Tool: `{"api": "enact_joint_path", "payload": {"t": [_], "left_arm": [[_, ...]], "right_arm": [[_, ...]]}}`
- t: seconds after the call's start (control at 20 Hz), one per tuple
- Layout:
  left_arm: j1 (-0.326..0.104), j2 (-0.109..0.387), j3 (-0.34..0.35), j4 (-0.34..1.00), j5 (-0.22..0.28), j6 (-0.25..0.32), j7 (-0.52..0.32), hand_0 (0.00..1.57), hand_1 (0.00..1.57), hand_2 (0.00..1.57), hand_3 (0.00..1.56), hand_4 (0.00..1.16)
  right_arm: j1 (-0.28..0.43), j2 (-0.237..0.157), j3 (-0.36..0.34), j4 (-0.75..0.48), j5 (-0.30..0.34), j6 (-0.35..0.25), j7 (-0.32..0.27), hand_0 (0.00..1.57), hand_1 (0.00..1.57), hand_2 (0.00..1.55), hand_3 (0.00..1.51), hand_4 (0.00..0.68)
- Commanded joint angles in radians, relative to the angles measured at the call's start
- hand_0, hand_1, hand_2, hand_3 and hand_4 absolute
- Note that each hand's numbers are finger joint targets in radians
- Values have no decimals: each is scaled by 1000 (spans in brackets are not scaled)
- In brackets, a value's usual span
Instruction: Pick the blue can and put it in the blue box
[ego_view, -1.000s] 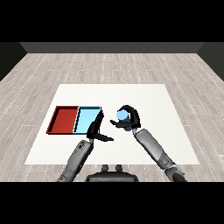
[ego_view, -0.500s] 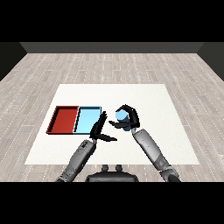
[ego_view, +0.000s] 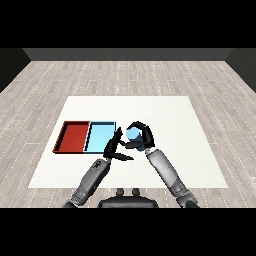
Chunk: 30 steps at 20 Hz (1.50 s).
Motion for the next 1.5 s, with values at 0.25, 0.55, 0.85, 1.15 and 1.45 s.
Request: {"api": "enact_joint_path", "payload": {"t": [0.25,0.55,0.85,1.15,1.45], "left_arm": [[-5,-1,-52,83,34,5,-99,0,0,0,0,0],[-67,-1,-71,143,90,27,-135,0,0,0,0,0],[-88,-1,-125,42,111,81,-21,0,0,0,0,0],[-182,-1,-133,146,149,154,4,0,0,0,0,418],[-213,0,-189,215,290,269,-130,434,434,622,497,571]], "right_arm": [[-18,34,4,-59,35,24,70,1463,1463,1458,1407,620],[-5,35,72,-3,-64,-48,-11,1455,1455,1459,1390,613],[19,35,8,74,-144,13,-148,1460,1460,1458,1394,599],[-39,35,81,81,-244,-65,-135,1479,1479,1464,1392,593],[-3,34,128,19,-287,-109,-156,1473,1473,1456,1392,607]]}}
